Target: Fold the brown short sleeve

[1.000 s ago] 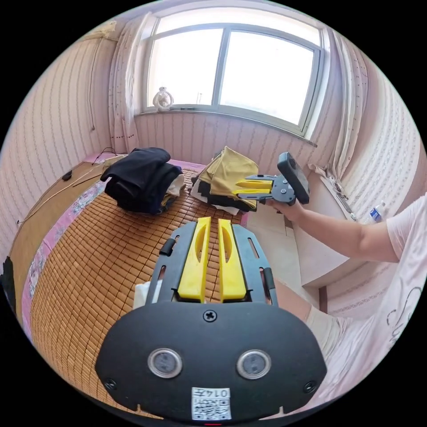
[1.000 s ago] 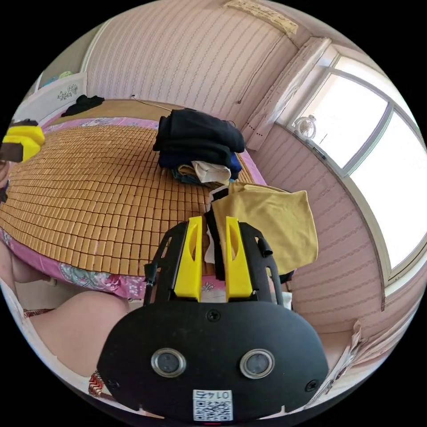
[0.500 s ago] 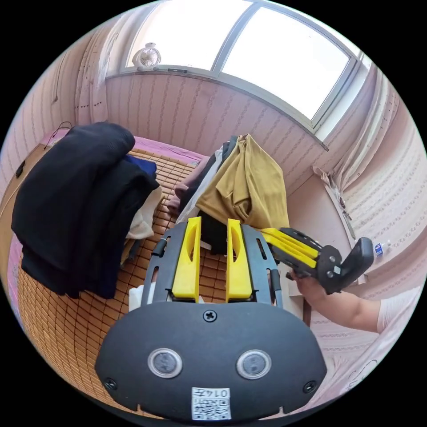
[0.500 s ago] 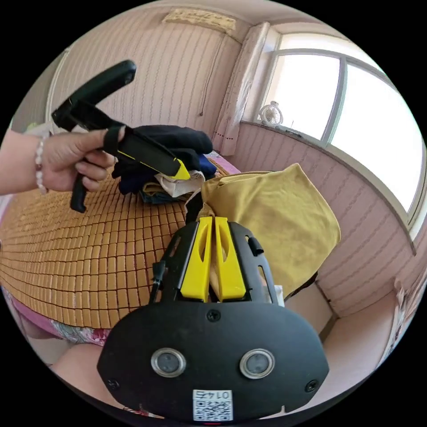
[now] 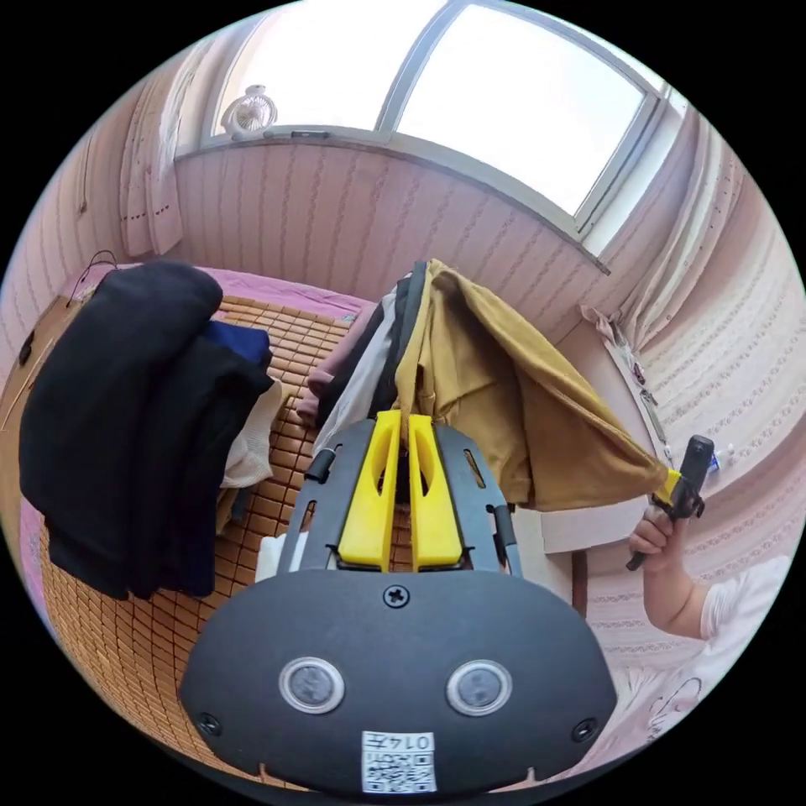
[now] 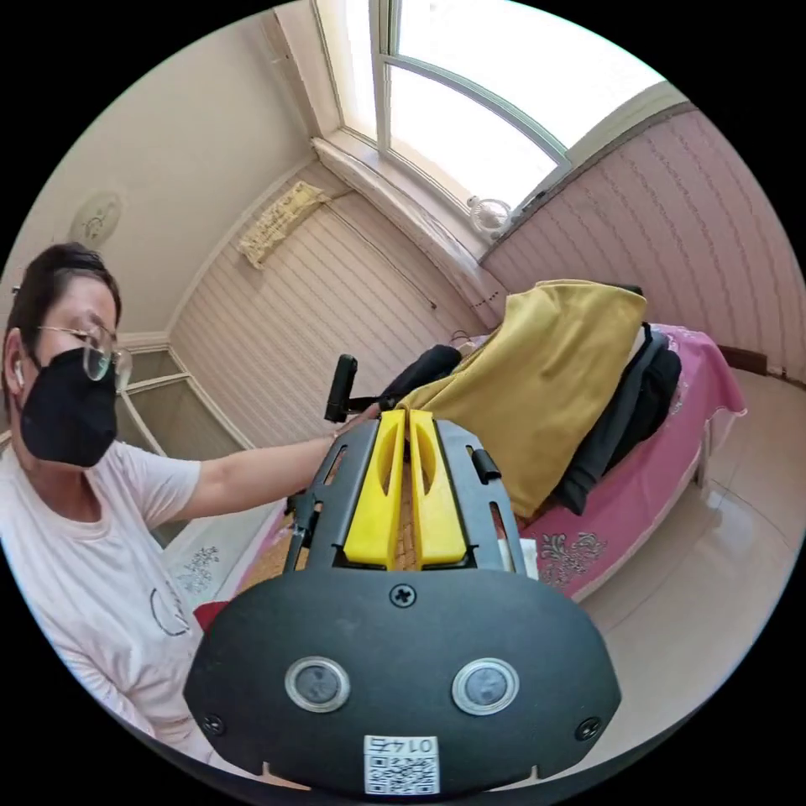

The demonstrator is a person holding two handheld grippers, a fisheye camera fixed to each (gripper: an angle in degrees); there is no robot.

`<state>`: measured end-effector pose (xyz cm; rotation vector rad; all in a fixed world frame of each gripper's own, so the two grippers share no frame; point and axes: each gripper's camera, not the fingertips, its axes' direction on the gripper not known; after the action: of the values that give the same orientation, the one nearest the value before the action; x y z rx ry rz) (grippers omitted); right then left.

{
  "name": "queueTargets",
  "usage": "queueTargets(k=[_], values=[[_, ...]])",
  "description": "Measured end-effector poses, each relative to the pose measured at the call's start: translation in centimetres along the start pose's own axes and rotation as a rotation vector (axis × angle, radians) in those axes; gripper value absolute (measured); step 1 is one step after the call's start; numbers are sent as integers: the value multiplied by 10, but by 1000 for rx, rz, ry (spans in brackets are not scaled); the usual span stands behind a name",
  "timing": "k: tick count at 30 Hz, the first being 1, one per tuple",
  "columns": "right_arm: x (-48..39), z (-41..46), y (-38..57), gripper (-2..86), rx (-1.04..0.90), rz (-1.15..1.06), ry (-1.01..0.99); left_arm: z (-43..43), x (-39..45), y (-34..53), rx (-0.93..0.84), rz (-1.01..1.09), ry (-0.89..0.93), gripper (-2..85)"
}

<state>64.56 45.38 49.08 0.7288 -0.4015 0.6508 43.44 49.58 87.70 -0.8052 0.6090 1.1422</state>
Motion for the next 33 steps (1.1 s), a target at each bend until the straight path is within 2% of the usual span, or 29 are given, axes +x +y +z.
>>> queueTargets(k=[5,8,12,15,18,22,28,33], values=[[-18,-33,-15,1,51,-101,-154,-82,49,39,23,86,2,-5],[-31,-43,-21,1,57,-141,-236,-140,66,97,76,-19,92,-6],[-28,-26,-17,0,-21,-77,-313,-215,81,201,123,-133,-44,-7],[-15,0,-5,-1,-92,15,-338,-249,73,277,146,-349,-110,-8],[-3,30,11,-1,-189,90,-288,-264,69,340,115,-504,-176,-9],[2,57,28,-2,-288,171,-351,-272,77,407,52,-607,-246,-9],[-21,83,21,-1,-437,73,-338,-285,84,467,61,-762,-218,-9],[-37,105,-4,-1,-472,26,-389,-304,102,487,124,-776,-185,-9]])
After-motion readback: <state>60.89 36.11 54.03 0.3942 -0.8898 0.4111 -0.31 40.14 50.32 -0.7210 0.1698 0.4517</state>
